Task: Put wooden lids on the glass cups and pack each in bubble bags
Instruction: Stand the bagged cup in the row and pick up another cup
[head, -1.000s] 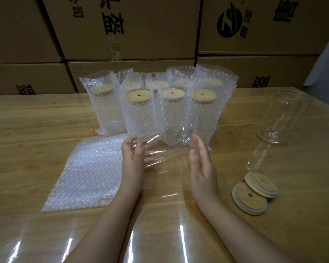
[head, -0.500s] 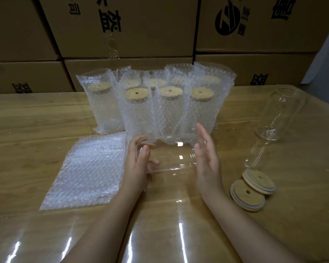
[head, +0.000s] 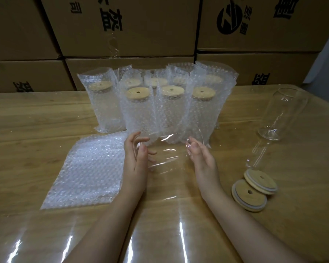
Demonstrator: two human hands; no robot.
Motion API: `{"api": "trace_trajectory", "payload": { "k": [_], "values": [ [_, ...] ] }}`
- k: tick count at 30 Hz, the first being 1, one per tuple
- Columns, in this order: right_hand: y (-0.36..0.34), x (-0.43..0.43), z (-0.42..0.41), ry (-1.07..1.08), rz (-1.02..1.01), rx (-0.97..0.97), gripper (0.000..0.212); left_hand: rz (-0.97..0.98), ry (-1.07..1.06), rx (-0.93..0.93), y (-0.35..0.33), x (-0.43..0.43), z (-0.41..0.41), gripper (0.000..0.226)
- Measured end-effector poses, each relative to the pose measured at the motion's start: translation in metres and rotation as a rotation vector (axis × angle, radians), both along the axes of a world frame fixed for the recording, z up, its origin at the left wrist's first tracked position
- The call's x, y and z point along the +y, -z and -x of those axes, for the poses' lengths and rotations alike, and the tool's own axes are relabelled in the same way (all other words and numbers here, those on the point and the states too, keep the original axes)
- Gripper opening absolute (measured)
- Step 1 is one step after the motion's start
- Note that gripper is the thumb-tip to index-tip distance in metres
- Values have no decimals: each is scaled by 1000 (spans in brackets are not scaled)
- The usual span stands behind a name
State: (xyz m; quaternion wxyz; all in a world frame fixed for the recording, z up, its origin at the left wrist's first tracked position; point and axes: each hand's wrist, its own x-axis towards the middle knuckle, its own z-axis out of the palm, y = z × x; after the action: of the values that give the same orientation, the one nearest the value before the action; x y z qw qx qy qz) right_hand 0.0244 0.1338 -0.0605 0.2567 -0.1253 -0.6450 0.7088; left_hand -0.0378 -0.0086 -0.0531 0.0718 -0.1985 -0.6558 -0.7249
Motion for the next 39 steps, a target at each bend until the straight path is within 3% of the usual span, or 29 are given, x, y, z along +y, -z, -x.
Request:
{"api": "trace_trajectory", "payload": {
  "k": [4,7,10,14,16,21,27,30,34,37,39],
  "values": [
    [-4,0,0,18,96,64,32,8,8,-25,1,0,5,53],
    [-7,2,-3,8,158,103,35,6,24,-74,3,2,8,60],
    [-7,5,-4,5,150,105,58,-31,51,-203,5,5,15,44],
    [-10,-1,-5,36,-24,81,45,35,74,-266,8,3,20,22],
    [-8,-1,-4,24,16,111,40,-13,28,-277,6,3,15,31],
    [-11,-1,-6,-14,132,121,53,69,-79,3,4,8,4,46],
    [-10,1,-1,-76,551,44,44,257,-27,552,-3,-1,0,48],
    [-11,1,-2,-106,654,16,36,365,-51,661,-2,1,-1,50],
    [-17,6,-1,-106,731,38,33,355,-33,496,3,2,0,57],
    [-17,11,0,-72,636,30,24,303,46,304,8,0,3,61],
    [-17,13,0,-77,564,30,29,251,103,178,10,1,4,71]
  ]
}}
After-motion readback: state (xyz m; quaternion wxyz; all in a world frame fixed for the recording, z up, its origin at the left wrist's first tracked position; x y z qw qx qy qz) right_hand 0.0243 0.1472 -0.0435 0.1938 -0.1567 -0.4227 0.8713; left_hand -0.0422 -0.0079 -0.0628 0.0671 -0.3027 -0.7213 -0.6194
